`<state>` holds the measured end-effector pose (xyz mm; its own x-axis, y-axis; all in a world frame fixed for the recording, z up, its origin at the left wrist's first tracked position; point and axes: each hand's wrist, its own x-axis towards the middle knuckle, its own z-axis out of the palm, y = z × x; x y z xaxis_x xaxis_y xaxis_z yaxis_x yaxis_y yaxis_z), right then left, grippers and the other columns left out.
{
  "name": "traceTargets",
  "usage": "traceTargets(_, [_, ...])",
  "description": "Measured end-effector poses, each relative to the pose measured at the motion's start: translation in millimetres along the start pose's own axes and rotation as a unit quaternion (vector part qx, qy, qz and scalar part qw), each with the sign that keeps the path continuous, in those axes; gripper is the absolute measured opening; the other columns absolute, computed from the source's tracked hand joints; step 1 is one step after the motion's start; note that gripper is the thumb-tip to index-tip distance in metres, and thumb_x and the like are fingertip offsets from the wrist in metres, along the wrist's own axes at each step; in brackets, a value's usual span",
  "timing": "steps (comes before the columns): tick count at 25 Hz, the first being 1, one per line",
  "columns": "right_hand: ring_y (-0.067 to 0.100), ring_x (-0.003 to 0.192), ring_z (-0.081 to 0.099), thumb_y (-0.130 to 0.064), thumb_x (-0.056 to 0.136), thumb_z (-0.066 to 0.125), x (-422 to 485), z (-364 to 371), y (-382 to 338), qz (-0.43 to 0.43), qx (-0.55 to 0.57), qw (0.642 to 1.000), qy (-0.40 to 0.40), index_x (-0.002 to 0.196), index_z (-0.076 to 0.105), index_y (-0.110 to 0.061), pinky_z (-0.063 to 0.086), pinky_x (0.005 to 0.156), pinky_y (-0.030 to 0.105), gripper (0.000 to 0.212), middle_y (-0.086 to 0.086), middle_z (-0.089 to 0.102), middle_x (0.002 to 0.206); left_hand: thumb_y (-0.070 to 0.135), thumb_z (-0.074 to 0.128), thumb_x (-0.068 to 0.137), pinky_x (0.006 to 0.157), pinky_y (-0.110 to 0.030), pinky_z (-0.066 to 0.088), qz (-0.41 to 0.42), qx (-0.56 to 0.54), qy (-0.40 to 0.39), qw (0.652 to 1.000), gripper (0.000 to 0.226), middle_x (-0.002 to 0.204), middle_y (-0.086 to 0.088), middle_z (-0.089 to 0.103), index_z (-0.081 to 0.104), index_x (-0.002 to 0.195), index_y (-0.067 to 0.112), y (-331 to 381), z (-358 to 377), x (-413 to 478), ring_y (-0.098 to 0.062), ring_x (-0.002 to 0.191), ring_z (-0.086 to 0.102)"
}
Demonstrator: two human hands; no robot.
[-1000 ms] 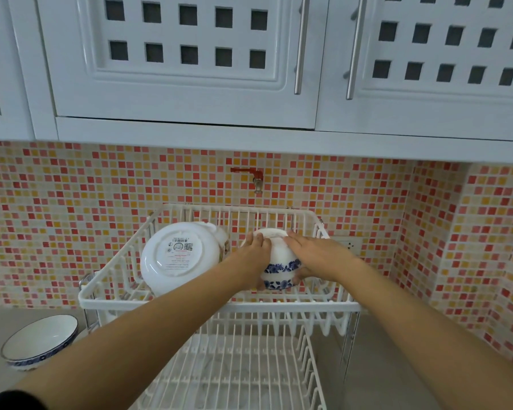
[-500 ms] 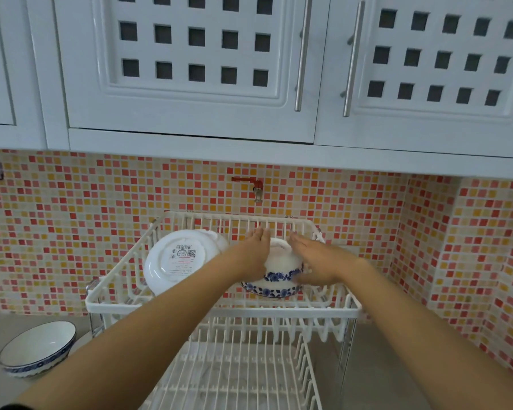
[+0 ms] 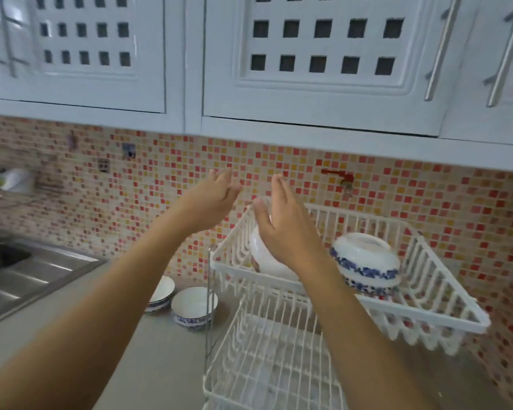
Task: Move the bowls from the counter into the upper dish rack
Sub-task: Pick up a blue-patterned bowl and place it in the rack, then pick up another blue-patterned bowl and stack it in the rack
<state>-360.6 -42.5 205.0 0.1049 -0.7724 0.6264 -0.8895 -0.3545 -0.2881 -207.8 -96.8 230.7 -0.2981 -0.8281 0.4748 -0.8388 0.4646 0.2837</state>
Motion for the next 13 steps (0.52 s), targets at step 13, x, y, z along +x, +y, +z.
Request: traceTargets(13, [0.022,0.146,0.007,-0.038,0.100,0.029,44,296,-125,0.162,0.174,0.967,-0.095,0.149,0.008,-0.007,0.013,0.116,0.033,0.062,0.010,0.007,0.159,0.033,0.025,0.102,0.113,-0.041,0.023,-0.197,0.042,-0.141,0.969,0.055,0.153,-0.020,0.027,0.022,0.146,0.000,-306,41,-22,-0.032,0.141,0.027])
